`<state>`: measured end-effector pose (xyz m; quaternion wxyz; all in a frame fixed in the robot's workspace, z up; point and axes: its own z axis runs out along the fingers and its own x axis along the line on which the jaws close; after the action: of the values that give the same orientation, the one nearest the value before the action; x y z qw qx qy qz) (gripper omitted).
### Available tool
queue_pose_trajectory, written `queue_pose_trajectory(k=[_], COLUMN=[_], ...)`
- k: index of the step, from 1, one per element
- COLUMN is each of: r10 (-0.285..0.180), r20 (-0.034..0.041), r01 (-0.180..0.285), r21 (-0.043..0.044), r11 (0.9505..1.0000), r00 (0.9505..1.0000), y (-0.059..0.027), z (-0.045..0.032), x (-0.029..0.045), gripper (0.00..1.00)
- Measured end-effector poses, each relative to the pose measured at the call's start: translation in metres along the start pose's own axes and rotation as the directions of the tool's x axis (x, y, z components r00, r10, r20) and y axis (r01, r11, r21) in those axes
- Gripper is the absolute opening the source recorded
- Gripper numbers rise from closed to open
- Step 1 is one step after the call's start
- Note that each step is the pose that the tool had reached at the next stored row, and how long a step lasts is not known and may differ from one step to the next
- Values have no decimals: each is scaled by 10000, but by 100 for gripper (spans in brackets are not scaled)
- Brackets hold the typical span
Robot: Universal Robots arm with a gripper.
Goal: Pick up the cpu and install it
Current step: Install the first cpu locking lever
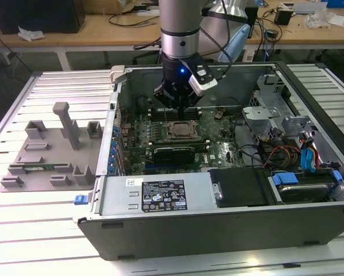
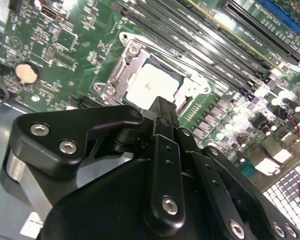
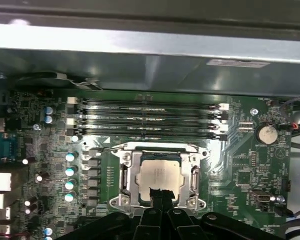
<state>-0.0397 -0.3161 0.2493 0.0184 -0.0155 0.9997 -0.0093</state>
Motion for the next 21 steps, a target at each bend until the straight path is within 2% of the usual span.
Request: queue_pose_trajectory(k=[8,12,13,14,15,16,17,18,21], r10=[0,2,2,10,23,34,42,47,48], r20=[33,80,105,158,194,219,239,274,333], r01=[0,-2,-2,-7,-16,-22,-25,-26,-23], r21=[2,2,-11,-150,-398,-580,-695,-750,-748], r11=[10000,10000,10000,9999,9992,9983,9976,9972,9972], r00=[10000,10000,9999,9999,9998,9998,9997,9996,9994], y=[17,29,33,34,34,34,34,34,34], z=[-10,-18,-19,-20,-20,-21,-21,-24,-57], x=[263,477,509,530,536,539,541,551,559], gripper=[11,11,11,11,11,11,11,11,11])
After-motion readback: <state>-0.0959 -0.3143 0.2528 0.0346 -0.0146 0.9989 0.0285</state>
